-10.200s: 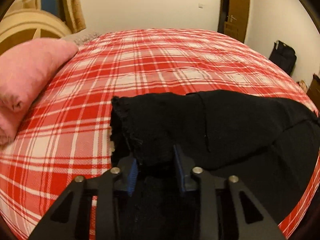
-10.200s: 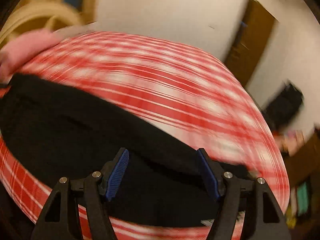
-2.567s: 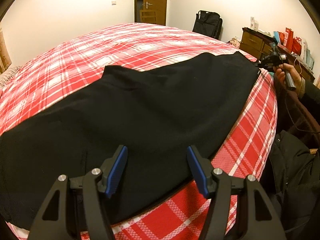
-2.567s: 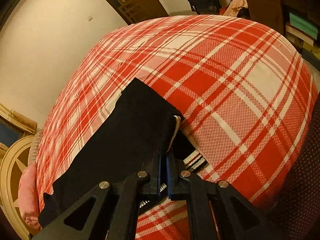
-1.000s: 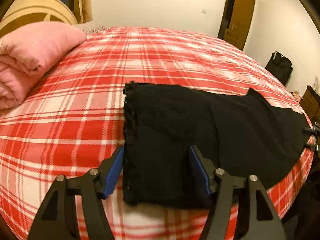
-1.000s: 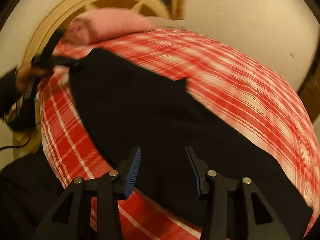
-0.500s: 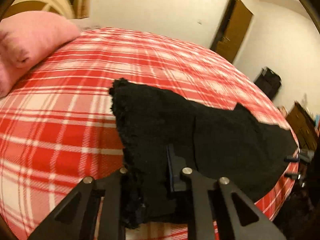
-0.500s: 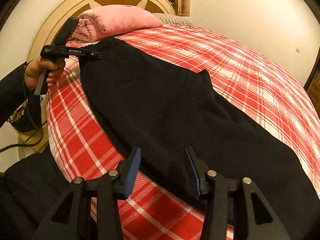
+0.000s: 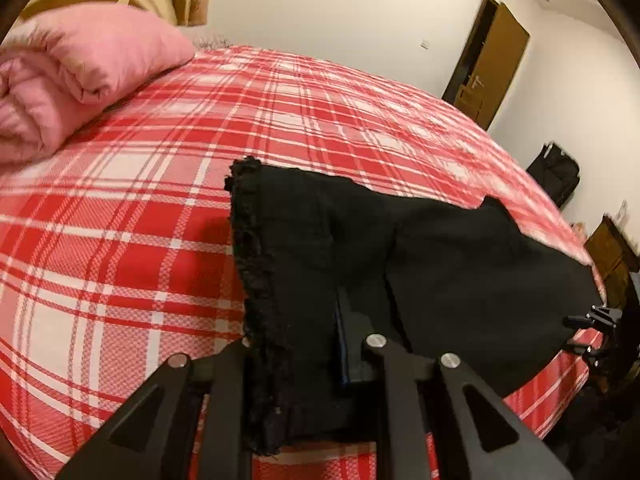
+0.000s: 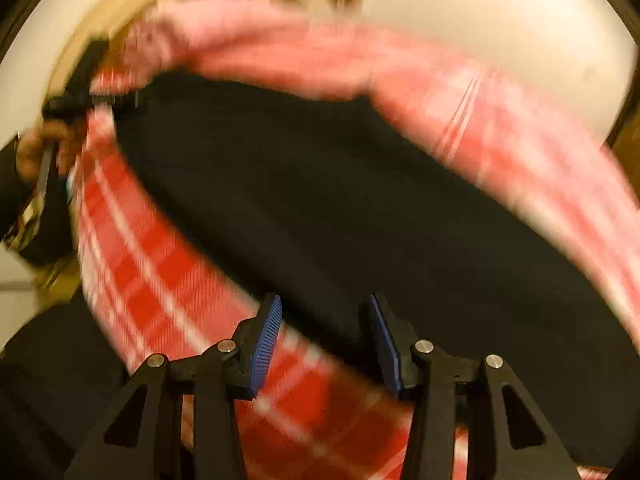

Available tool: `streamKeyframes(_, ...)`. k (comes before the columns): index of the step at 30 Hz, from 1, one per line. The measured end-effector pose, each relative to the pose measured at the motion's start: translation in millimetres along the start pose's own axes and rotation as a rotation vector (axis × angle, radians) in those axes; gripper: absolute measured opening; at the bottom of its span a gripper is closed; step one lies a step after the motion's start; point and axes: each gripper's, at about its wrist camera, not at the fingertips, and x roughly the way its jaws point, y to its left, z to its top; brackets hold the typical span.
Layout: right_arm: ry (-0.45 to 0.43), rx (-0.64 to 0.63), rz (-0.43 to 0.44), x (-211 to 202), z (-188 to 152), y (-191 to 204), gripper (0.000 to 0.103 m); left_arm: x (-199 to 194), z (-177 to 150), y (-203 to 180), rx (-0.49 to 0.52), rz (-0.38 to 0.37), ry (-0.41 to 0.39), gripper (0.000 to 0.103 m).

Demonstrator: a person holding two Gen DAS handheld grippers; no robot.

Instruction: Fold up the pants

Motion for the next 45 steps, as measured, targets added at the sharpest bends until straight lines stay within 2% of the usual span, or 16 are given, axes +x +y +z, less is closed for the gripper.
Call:
streamKeyframes(2,-0.011,-0.066,-0.006,-6.2,-4.9,8.6,0.050,-3.8,-2.2,-4.1,0.033,0.034,-0.005,0.029)
streamKeyframes(4,-0.025,-0.065,0.036,-13.1,-3.5,8.8,0.050,-9.0,-2.2,-8.5,0.070,0.077,-0.021,0.041)
streamKeyframes(5,-0.040,-0.053,0.062,-16.1,-1.1,7.8,0.050,-14.6,-1.7,-10.8,0.084,0.112,-0.043,0.052)
streamKeyframes(8,-0.120,-0.047,0.055,-23.7,15.5,9.2,0.050,-39.8,0.2,-13.6,0.086,0.193,-0.143,0.060)
streamKeyframes(10,-0.151,-0.043,0.066,-20.5,28.9,12.6,0.050,-53.7,2.7,-16.6,0.070,0.218,-0.203,0.071)
streamKeyframes(12,-0.127,-0.037,0.082,-7.1,34.5,17.5,0.051,-62.2,4.6,-27.8,0.077,0.211,-0.243,0.079)
streamKeyframes(14,-0.021,-0.044,0.099,18.7,30.1,26.3,0.051,-61.6,4.4,-46.9,0.104,0.172,-0.250,0.080)
streamKeyframes(16,-0.069,-0.099,0.050,14.2,21.2,39.3,0.052,-52.9,2.8,-65.6,0.132,0.121,-0.226,0.082)
streamKeyframes(18,-0.073,-0.083,0.080,5.7,14.6,37.4,0.052,-40.9,0.0,-84.4,0.177,0.101,-0.201,0.082)
streamKeyframes(20,-0.106,-0.050,0.066,-9.8,8.0,26.8,0.052,-23.1,-3.7,-107.0,0.234,0.087,-0.155,0.082)
streamKeyframes(26,-0.150,0.128,-0.129,-46.1,-13.9,-50.6,0.052,8.7,-8.2,-154.3,0.288,0.055,-0.065,0.082)
streamKeyframes(29,-0.123,0.244,-0.241,-49.3,-24.0,-93.5,0.052,19.3,-9.7,-167.9,0.282,0.060,-0.025,0.082)
streamKeyframes(33,-0.068,0.341,-0.299,-39.4,-41.3,-121.7,0.052,33.3,-15.7,-174.9,0.273,0.068,0.038,0.082)
streamKeyframes(35,-0.032,0.354,-0.295,-30.1,-51.6,-124.2,0.053,40.0,-20.3,-177.3,0.273,0.079,0.064,0.082)
streamKeyframes(37,-0.067,0.368,-0.297,-33.3,-60.5,-125.4,0.058,41.6,-23.9,-178.9,0.282,0.088,0.063,0.083)
streamKeyframes(45,-0.089,0.399,-0.273,-42.2,-76.7,-130.3,0.064,39.8,-26.5,-182.1,0.293,0.090,0.073,0.087)
